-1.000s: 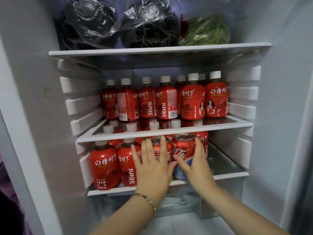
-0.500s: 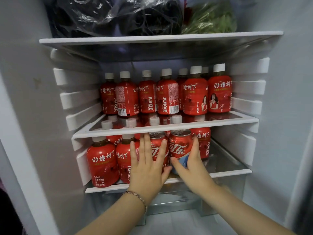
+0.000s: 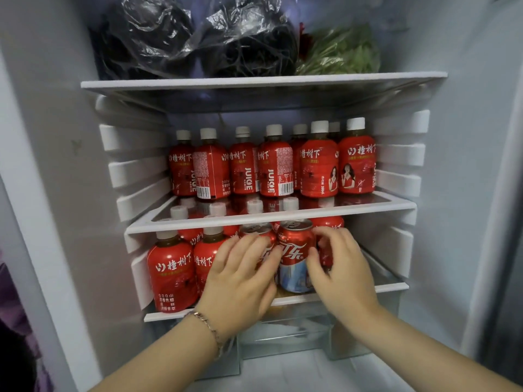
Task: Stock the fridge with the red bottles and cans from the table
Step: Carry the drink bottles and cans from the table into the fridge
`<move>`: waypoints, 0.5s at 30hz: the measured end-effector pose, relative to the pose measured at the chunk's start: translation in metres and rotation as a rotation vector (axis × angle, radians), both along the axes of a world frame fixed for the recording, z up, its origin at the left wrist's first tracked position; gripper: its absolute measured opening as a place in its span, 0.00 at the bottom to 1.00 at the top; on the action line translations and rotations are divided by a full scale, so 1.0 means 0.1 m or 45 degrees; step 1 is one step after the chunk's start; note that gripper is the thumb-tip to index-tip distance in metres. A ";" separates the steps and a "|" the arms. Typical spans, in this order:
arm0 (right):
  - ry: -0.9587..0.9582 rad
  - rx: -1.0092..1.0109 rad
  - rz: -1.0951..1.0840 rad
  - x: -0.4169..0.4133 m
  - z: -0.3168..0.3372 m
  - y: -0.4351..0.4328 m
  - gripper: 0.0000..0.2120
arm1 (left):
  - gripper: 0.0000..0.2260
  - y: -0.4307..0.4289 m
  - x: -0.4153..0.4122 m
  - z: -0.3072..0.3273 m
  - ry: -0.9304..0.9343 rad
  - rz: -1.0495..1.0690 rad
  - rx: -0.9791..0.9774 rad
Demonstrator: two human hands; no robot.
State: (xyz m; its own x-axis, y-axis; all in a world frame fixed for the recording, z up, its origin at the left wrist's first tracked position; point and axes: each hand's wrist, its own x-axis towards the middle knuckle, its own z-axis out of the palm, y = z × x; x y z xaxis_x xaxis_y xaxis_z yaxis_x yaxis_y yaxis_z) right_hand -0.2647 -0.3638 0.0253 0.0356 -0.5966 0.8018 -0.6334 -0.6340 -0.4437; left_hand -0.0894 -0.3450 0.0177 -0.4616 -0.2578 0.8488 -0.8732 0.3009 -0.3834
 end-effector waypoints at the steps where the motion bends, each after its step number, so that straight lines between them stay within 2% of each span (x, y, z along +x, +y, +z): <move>1: 0.059 -0.196 0.009 -0.02 0.08 0.03 0.12 | 0.17 0.01 -0.01 0.13 0.061 -0.038 -0.018; 2: 0.112 -0.358 0.013 -0.02 0.19 0.03 0.10 | 0.17 -0.01 -0.02 0.27 0.130 -0.035 -0.006; 4: 0.145 -0.437 -0.027 -0.01 0.44 -0.05 0.11 | 0.17 -0.07 -0.07 0.54 0.221 0.086 0.120; 7: 0.113 -0.129 -0.263 0.04 0.86 -0.26 0.26 | 0.17 -0.17 -0.11 0.83 0.267 0.302 0.457; 9: 0.132 0.077 -0.399 0.08 1.10 -0.44 0.37 | 0.15 -0.27 -0.10 0.91 0.299 0.372 0.572; 13: 0.317 0.277 -0.569 0.18 1.33 -0.78 0.43 | 0.12 -0.30 -0.12 0.97 0.541 0.331 0.755; 15: 0.264 0.265 -0.559 0.20 1.31 -0.85 0.42 | 0.12 -0.30 -0.11 0.96 0.613 0.296 0.804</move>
